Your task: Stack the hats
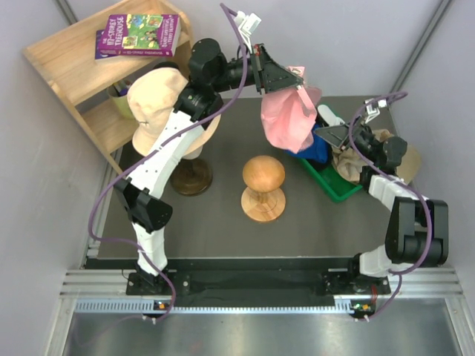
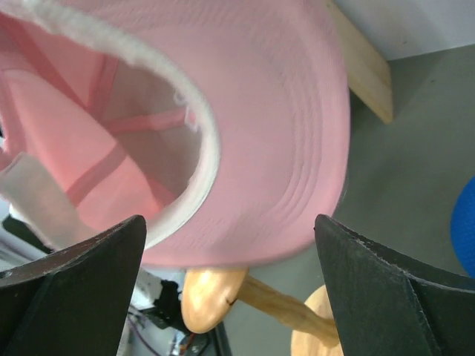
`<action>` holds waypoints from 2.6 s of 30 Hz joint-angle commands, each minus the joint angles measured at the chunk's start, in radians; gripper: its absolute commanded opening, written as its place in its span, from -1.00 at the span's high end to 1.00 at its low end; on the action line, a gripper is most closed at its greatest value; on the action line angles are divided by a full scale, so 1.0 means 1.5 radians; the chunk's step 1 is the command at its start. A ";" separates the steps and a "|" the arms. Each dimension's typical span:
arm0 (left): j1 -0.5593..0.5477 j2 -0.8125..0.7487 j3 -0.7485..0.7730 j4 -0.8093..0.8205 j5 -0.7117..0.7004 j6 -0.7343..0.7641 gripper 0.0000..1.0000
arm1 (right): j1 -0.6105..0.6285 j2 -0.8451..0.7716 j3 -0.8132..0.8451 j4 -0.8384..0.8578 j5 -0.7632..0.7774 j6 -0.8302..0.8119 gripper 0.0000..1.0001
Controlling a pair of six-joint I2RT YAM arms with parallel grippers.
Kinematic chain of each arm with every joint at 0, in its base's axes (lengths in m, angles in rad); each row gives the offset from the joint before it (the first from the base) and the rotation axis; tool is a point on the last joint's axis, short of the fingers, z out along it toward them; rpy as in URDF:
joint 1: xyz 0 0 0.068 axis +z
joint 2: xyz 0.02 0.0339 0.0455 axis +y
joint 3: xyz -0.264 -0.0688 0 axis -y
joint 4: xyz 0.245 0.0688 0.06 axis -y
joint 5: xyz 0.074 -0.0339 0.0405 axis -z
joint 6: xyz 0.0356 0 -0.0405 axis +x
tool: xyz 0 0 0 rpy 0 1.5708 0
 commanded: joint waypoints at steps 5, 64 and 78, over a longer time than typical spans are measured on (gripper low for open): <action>0.002 -0.014 0.050 0.059 0.022 -0.031 1.00 | 0.008 0.072 0.022 0.227 -0.021 0.112 -0.91; 0.077 -0.129 -0.100 -0.021 -0.042 0.064 0.89 | 0.032 -0.036 0.168 0.284 -0.011 0.296 1.00; 0.100 -0.161 -0.081 -0.243 -0.213 0.231 -0.98 | -0.055 -0.181 0.460 -0.961 0.130 -0.611 1.00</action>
